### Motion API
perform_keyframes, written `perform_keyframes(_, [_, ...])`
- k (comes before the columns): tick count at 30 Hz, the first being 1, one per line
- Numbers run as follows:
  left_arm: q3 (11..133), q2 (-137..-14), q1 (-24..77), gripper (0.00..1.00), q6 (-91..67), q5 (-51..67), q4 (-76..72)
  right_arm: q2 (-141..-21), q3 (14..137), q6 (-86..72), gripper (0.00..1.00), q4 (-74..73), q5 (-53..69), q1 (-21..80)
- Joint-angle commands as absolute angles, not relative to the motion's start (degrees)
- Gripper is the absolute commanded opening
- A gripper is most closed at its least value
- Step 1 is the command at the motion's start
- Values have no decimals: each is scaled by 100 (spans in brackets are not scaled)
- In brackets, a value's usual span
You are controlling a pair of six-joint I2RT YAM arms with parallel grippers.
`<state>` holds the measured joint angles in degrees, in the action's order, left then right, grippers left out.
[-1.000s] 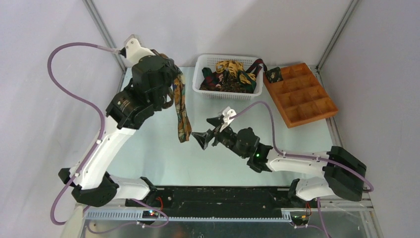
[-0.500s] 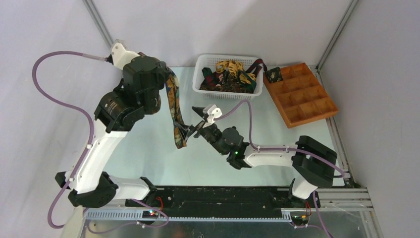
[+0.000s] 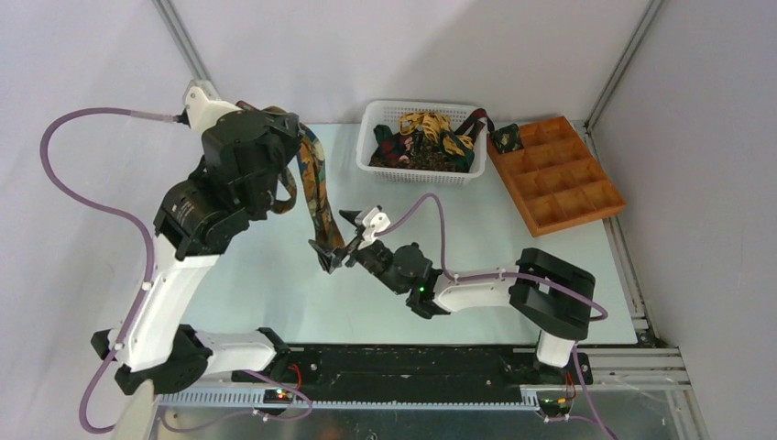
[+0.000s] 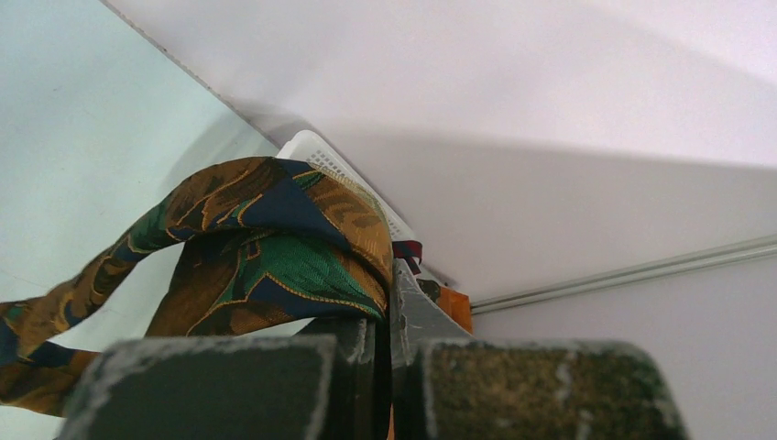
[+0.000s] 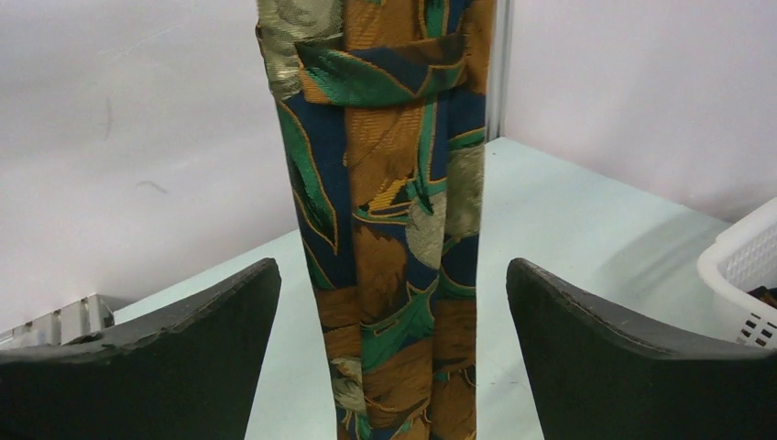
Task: Roll the ties
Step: Place the tie at the center of the board.
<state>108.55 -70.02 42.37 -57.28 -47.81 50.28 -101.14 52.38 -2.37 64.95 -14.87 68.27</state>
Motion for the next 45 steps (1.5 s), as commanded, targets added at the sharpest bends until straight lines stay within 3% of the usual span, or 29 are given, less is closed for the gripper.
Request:
perform_keyframes(1, [10853,-6966,4262,0,-6032,-4740,4811,-10338,5785,196,96,6915,-2194,7082])
perform_keyframes(9, [10758,-6979,4261,0,-6167,-4659,4785,-10972,6386,814,92,7217,-3679,7231])
perform_keyframes(17, [10643,-6879,4220,0,-5973,-4779,4674,-10818,6080,1648,67,7371,-5005,7328])
perform_keyframes(27, [10307,-6805,4058,0,-5726,-4666,4474,-9582,5006,1832,37,6279,-5247,7335])
perform_keyframes(30, [10193,-6791,4011,0,-5661,-4574,4377,-9320,4825,1870,14,6000,-5297,7280])
perform_keyframes(32, [10104,-6774,3977,0,-5543,-4481,4293,-9121,4757,1987,7,5719,-5318,7227])
perform_keyframes(36, [9806,-6713,3947,0,-5052,-4313,3983,-8408,4746,1984,0,4028,-5123,7052])
perform_keyframes(41, [8653,-6460,3926,0,-4300,-4151,3028,-7392,4742,1250,0,688,-4299,6482])
perform_keyframes(45, [7540,-6272,3916,0,-3821,-3665,1961,-6621,4745,581,0,-1048,-4465,5987])
